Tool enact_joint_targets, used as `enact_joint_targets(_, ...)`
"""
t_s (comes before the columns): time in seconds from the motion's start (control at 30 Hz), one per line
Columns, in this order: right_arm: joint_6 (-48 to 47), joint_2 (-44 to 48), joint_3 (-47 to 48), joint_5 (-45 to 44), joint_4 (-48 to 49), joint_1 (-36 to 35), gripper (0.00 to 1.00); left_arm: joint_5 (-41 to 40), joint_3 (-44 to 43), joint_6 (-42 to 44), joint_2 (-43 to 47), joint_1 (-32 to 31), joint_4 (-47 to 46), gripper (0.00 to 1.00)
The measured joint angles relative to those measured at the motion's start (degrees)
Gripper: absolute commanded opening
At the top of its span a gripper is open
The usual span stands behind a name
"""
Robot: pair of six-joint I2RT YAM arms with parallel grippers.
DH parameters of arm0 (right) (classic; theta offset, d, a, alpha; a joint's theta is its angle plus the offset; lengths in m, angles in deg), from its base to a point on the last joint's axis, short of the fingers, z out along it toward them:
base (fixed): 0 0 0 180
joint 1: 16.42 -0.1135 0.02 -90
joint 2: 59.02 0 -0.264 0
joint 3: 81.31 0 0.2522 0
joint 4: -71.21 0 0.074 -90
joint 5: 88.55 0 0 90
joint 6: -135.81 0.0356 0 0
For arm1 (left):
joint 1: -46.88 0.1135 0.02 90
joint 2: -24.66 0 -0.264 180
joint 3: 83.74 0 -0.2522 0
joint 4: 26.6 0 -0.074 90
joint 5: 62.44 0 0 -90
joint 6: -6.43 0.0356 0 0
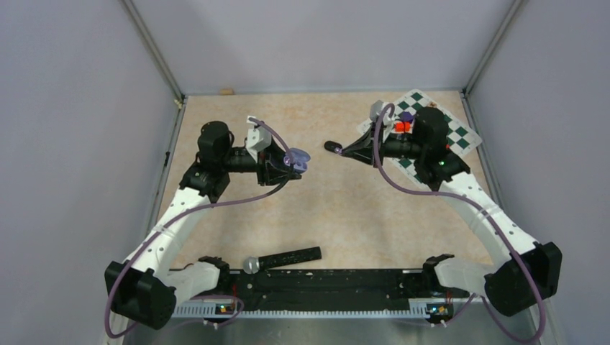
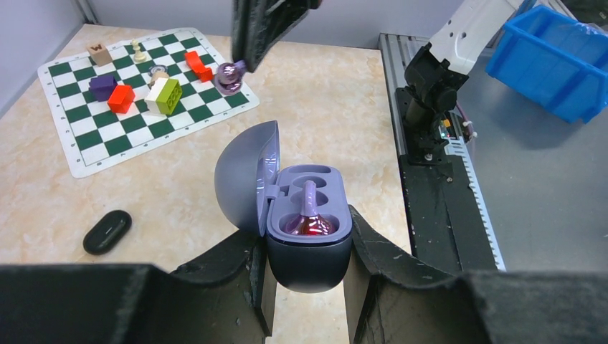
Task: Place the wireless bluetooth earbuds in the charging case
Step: Pick up the earbud from the center of the board, then place the earbud in the charging case.
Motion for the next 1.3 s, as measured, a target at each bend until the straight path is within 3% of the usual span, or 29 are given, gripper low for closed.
enact_joint_targets(0.33, 12.0, 4.5, -7.3, 6.0, 12.2, 0.0, 0.00, -0.1, 0.0, -2.3, -2.8, 0.0, -2.7, 0.11)
enact_joint_targets(0.7, 19.3, 7.2, -11.2, 9.9, 21.6, -0.1, 0.00, -1.5, 1.1, -1.5, -3.0, -0.2, -2.7, 0.10)
enact_joint_targets(1.3, 20.9, 5.0, -13.7, 12.1, 26.1, -3.8, 0.00, -3.7, 1.6, 3.5, -8.0, -4.7, 0.9, 0.06)
